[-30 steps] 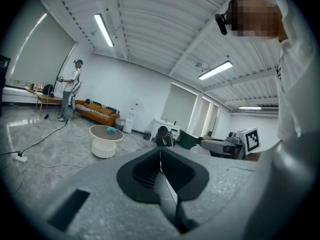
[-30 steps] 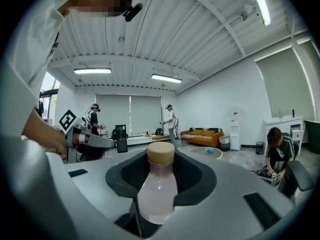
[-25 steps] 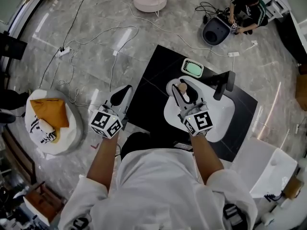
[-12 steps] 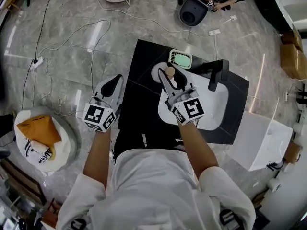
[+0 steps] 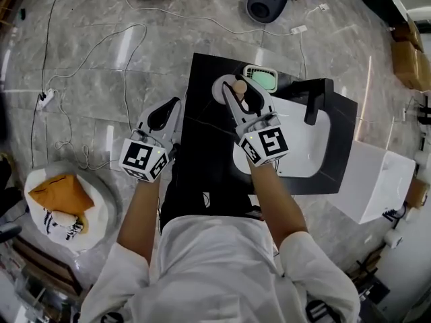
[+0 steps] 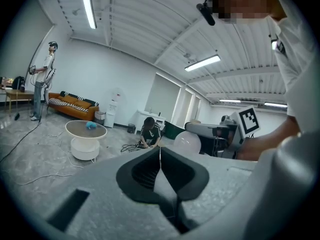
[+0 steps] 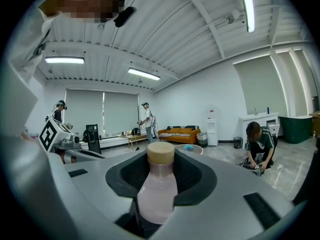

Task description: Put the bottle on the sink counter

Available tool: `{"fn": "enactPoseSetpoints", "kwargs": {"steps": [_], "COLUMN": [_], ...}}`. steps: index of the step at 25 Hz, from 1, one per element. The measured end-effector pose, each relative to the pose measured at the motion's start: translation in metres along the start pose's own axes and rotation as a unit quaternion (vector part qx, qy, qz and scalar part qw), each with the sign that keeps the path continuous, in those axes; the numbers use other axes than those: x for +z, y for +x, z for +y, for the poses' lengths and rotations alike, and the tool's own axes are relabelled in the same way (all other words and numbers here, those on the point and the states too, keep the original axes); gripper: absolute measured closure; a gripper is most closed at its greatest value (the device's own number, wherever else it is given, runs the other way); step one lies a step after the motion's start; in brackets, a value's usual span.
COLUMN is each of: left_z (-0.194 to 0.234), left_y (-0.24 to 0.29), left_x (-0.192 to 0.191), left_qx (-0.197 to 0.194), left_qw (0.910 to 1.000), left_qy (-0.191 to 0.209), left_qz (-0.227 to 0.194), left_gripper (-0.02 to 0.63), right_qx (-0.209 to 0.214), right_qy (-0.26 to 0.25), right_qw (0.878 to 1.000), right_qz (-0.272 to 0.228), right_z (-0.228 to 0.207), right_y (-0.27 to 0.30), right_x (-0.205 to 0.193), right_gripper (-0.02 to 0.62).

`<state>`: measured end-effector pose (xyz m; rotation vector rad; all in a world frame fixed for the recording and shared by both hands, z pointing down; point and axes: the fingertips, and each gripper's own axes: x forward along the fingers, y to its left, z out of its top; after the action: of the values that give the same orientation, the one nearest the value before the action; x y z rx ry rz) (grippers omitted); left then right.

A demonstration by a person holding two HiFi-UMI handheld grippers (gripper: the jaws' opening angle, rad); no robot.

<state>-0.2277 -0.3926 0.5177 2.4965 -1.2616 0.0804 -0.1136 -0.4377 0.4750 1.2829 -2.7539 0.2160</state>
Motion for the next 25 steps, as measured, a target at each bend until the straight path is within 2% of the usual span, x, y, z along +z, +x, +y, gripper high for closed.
{"fn": "enactPoseSetpoints", "kwargs": {"steps": [9,17,25], "left_z": [0.028,0.051,0.065], "left_y": [0.021,0.04,0.048], "left_x": [-0.011,-0.023,-0.041], "left_qx": [-0.003,0.014,0.012], "left_qw": [0.9996,0.9996,0.9995], "left_qy": [0.024,0.017,0.007], "left_qz": [0.013,0.016,0.027], "left_gripper": [0.589,0.589,0.589], "right_qx": [-0.021,-0.035,-0.036], "right_qy": [-0.006,-0.006,-0.006], "right_qw": [1.0,0.999,0.999], "right_qz": [0.005,0.024,0.026], "right_z": [-0.01,-0.022,-0.028], "right_y": [0.04,0.063,0.085], "right_x": [-0.029,-0.063,-0.08], "right_gripper": [0.456,0.456,0.456]}}
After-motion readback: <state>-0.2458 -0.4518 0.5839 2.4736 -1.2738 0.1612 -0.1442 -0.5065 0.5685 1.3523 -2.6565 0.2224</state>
